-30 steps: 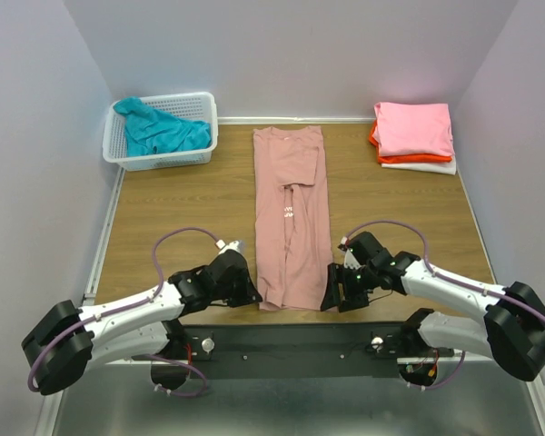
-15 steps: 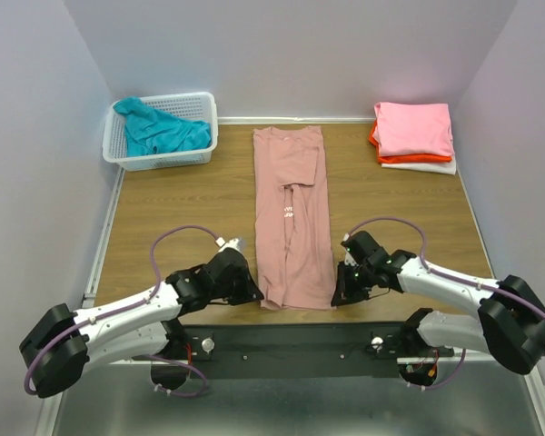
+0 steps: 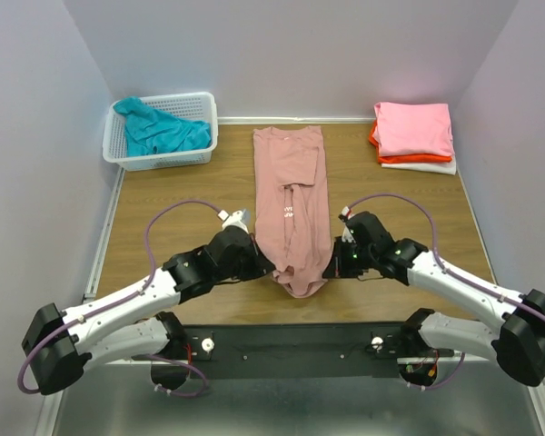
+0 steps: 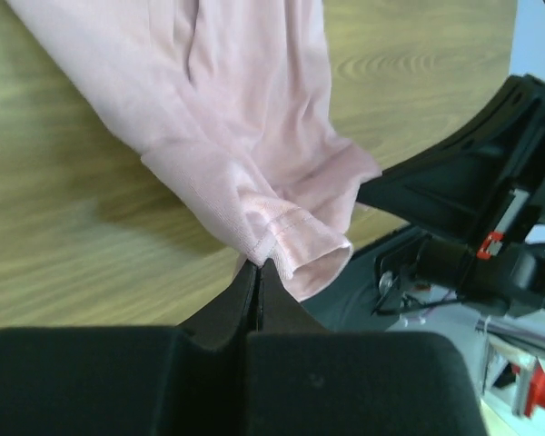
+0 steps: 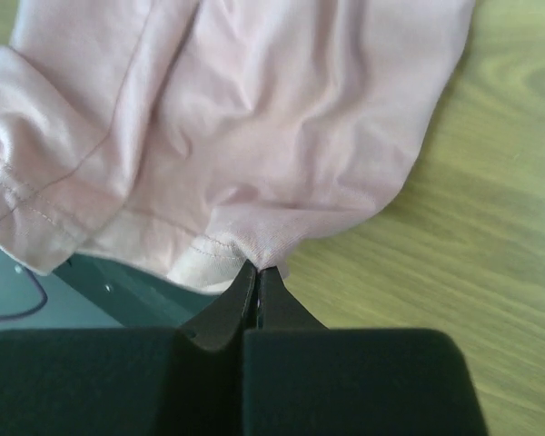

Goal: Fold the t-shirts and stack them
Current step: Fold the tshirt

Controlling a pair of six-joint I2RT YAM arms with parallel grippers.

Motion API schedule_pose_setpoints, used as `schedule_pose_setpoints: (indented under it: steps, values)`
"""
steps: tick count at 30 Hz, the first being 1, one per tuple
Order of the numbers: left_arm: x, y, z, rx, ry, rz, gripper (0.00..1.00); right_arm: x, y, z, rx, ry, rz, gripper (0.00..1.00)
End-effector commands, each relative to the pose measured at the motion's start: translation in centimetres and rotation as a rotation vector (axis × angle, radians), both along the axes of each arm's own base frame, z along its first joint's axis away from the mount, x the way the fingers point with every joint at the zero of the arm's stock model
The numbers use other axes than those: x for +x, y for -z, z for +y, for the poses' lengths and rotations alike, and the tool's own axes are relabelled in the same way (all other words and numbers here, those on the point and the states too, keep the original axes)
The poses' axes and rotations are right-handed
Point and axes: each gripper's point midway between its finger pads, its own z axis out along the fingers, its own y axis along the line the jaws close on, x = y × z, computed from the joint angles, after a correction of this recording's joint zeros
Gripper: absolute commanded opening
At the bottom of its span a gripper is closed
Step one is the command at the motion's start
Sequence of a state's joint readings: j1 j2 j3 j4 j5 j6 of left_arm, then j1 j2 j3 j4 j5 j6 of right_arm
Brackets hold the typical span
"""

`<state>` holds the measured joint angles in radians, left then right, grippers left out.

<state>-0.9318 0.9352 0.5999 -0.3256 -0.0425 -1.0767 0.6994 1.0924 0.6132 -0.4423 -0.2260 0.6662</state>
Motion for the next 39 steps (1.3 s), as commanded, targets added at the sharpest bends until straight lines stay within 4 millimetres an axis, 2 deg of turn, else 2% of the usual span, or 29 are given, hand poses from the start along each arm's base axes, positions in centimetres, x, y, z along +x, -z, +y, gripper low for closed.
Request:
schedule_pose_setpoints:
  steps: [1,2,5,11,12,16,23,28,29,30,39]
  values:
    - [2.3,-0.2,0.9,0.095,-0.072,-0.054,0.0,3.2,-2.5,0.1,-0.037,0.041,-0.137,0.0]
    - [2.7,0.4,1.0,0.118,-0.081,-0.044,0.0,3.7,-2.8,0.1,-0.044,0.054,-0.151,0.0]
    - [4.7,-0.3,1.3,0.139,-0.119,-0.064,0.0,5.4,-4.0,0.0,-0.072,0.098,-0.202,0.0]
    - [8.2,-1.7,2.3,0.162,-0.147,-0.138,0.0,8.5,-4.6,0.1,-0.147,0.145,-0.26,0.0]
    - [9.1,-1.8,2.7,0.175,-0.147,-0.149,0.0,9.6,-5.1,0.1,-0.164,0.171,-0.284,0.01]
    - [11.2,-2.2,3.5,0.203,-0.153,-0.178,0.0,11.5,-6.0,0.1,-0.201,0.207,-0.328,0.01]
    - [14.7,-2.5,3.1,0.252,-0.136,-0.217,0.0,14.1,-7.0,0.0,-0.25,0.264,-0.379,0.01]
    - [17.3,-3.9,2.5,0.259,-0.11,-0.261,0.0,15.9,-8.1,-0.4,-0.275,0.309,-0.414,0.0]
    - [17.8,-3.3,2.4,0.269,-0.105,-0.251,0.0,16.5,-8.1,-0.3,-0.28,0.316,-0.417,0.0]
    - [18.5,-3.7,2.4,0.269,-0.108,-0.262,0.0,16.8,-8.2,-0.3,-0.282,0.315,-0.421,0.0]
    - [21.8,-2.8,1.8,0.297,-0.072,-0.249,0.0,20.3,-7.8,-0.7,-0.288,0.357,-0.414,0.0]
